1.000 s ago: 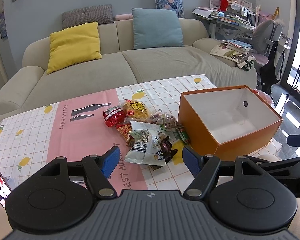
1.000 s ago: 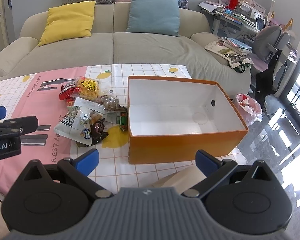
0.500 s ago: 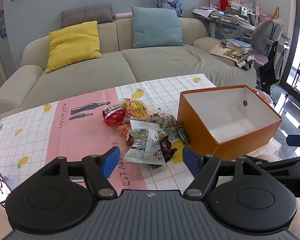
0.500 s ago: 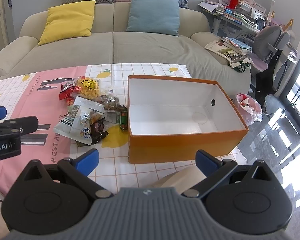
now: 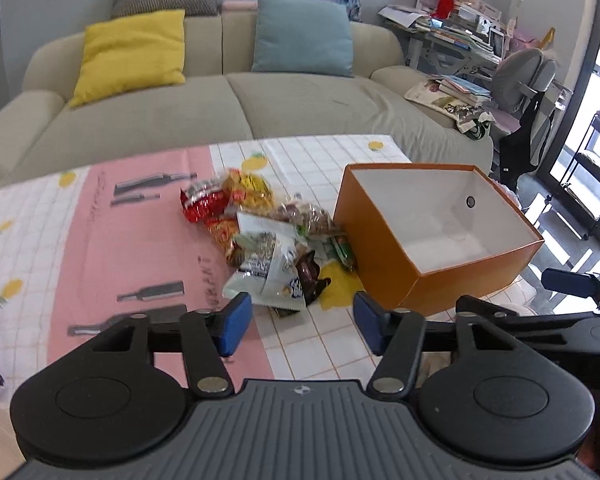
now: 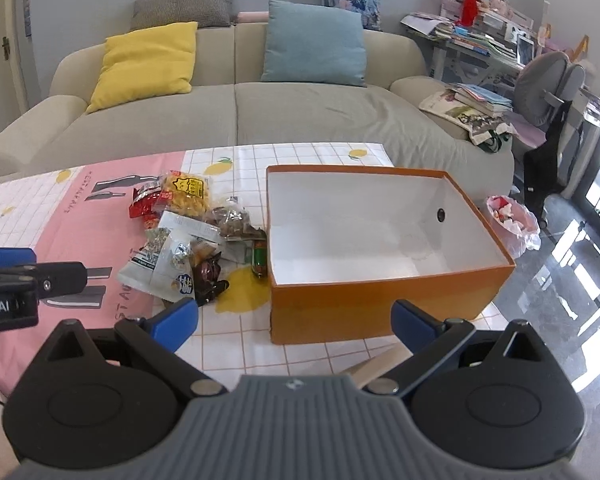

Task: Organize snacks
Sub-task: 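Grasp the white printed snack bag with the left tool while the right tool grasps the dark wrapped snack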

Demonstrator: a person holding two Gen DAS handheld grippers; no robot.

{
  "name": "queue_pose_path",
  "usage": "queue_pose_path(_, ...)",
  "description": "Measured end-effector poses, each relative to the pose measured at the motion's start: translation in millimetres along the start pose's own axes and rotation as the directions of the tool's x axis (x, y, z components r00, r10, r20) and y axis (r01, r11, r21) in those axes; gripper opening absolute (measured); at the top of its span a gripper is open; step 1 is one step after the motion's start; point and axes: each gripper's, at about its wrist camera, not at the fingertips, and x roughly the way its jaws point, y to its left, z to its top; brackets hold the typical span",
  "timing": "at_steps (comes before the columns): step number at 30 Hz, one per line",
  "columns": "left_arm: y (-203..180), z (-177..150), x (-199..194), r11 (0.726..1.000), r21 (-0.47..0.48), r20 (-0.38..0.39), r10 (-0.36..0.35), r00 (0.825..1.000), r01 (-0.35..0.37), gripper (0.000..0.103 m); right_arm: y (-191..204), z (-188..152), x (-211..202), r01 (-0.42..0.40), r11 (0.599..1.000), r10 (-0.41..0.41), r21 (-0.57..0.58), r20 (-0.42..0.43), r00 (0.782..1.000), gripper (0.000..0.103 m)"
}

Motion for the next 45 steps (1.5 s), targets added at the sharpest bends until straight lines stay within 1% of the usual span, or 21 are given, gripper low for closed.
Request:
queue_pose_path(1, 4, 0, 2, 1.0, -0.002, -0.007, -0.003, 1.0, 0.003, 0.054, 2, -1, 2, -0.002, 1.0, 0.002, -0.009, 0.002, 1.0, 0.1)
queue_pose_path(6, 25, 2, 13, 0.998, -0.063, -0.034, -0.006, 0.999, 0.004, 0.042, 15, -3, 17, -0.039, 0.997, 0.04, -0.066, 0.011, 0.999, 0.1)
queue_pose_path(9, 36, 6, 21, 0.997, -0.072, -0.03, 0.006, 1.0, -0.008, 0.041, 22, -1, 26, -0.054, 0.994, 0.056, -0.092, 0.021, 0.998, 0.1)
queue_pose_path(11, 42, 9, 25, 0.997, -0.073, -0.007, 0.018, 1.0, -0.019, 0.051, 27, 3, 34, -0.058, 0.993, 0.06, -0.107, 0.017, 0.998, 0.1)
queue_pose_path(13, 47, 12, 30, 0.997, -0.067, 0.011, 0.032, 0.999, -0.031, 0.069, 33, 8, 44, -0.067, 0.99, 0.069, -0.124, 0.011, 0.998, 0.099)
queue_pose_path(14, 48, 14, 32, 0.998, -0.059, 0.018, 0.039, 0.999, -0.038, 0.071, 35, 10, 47, -0.073, 0.989, 0.075, -0.13, 0.011, 0.997, 0.099)
queue_pose_path(15, 50, 17, 34, 0.998, -0.051, 0.026, 0.043, 0.999, -0.041, 0.074, 38, 13, 51, -0.08, 0.987, 0.083, -0.137, 0.015, 0.996, 0.096)
queue_pose_path(16, 52, 20, 36, 0.998, -0.043, 0.027, 0.044, 0.999, -0.042, 0.077, 41, 16, 54, -0.087, 0.986, 0.091, -0.145, 0.021, 0.996, 0.089)
queue_pose_path(18, 55, 26, 43, 0.999, -0.016, 0.015, 0.042, 0.999, -0.042, 0.082, 48, 22, 62, -0.089, 0.981, 0.096, -0.173, 0.035, 0.995, 0.083)
queue_pose_path(20, 58, 34, 50, 0.999, 0.001, 0.001, 0.039, 0.999, -0.039, 0.083, 56, 28, 71, -0.084, 0.975, 0.097, -0.203, 0.051, 0.994, 0.079)
queue_pose_path(21, 60, 37, 53, 0.999, -0.002, -0.008, 0.035, 0.999, -0.035, 0.084, 59, 31, 75, -0.086, 0.973, 0.101, -0.216, 0.057, 0.993, 0.074)
queue_pose_path(23, 67, 43, 61, 0.999, -0.049, -0.031, 0.003, 1.0, -0.005, 0.084, 66, 36, 86, -0.091, 0.965, 0.109, -0.245, 0.059, 0.992, 0.066)
queue_pose_path(25, 75, 47, 70, 0.996, -0.084, -0.041, -0.033, 0.999, 0.029, 0.084, 72, 39, 98, -0.099, 0.957, 0.117, -0.272, 0.05, 0.992, 0.051)
queue_pose_path(27, 78, 49, 78, 0.997, -0.077, -0.04, -0.027, 0.999, 0.023, 0.084, 76, 42, 109, -0.105, 0.951, 0.122, -0.291, 0.041, 0.992, 0.044)
queue_pose_path(28, 78, 50, 83, 0.998, -0.06, -0.039, -0.026, 0.999, 0.024, 0.085, 78, 42, 114, -0.109, 0.947, 0.125, -0.301, 0.034, 0.992, 0.04)
queue_pose_path(30, 77, 50, 92, 0.999, -0.018, -0.041, -0.04, 0.998, 0.039, 0.087, 82, 43, 122, -0.116, 0.94, 0.132, -0.319, 0.028, 0.991, 0.037)
queue_pose_path(31, 78, 49, 96, 0.998, -0.005, -0.041, -0.06, 0.997, 0.06, 0.088, 83, 43, 126, -0.118, 0.937, 0.134, -0.329, 0.027, 0.991, 0.037)
queue_pose_path(33, 80, 47, 104, 0.995, -0.005, -0.047, -0.098, 0.994, 0.097, 0.088, 86, 41, 132, -0.12, 0.93, 0.137, -0.349, 0.023, 0.99, 0.034)
queue_pose_path(36, 86, 45, 115, 0.991, -0.035, -0.056, -0.134, 0.989, 0.133, 0.09, 91, 36, 141, -0.108, 0.919, 0.128, -0.38, 0.028, 0.991, 0.027)
queue_pose_path(40, 93, 44, 133, 0.985, -0.093, -0.105, -0.156, 0.982, 0.147, 0.09, 96, 28, 151, -0.097, 0.906, 0.116, -0.413, 0.022, 0.993, 0.019)
queue_pose_path(45, 95, 46, 155, 0.97, -0.163, -0.133, -0.204, 0.97, 0.181, 0.09, 105, 18, 161, -0.08, 0.88, 0.108, -0.468, 0.034, 0.994, 0.018)
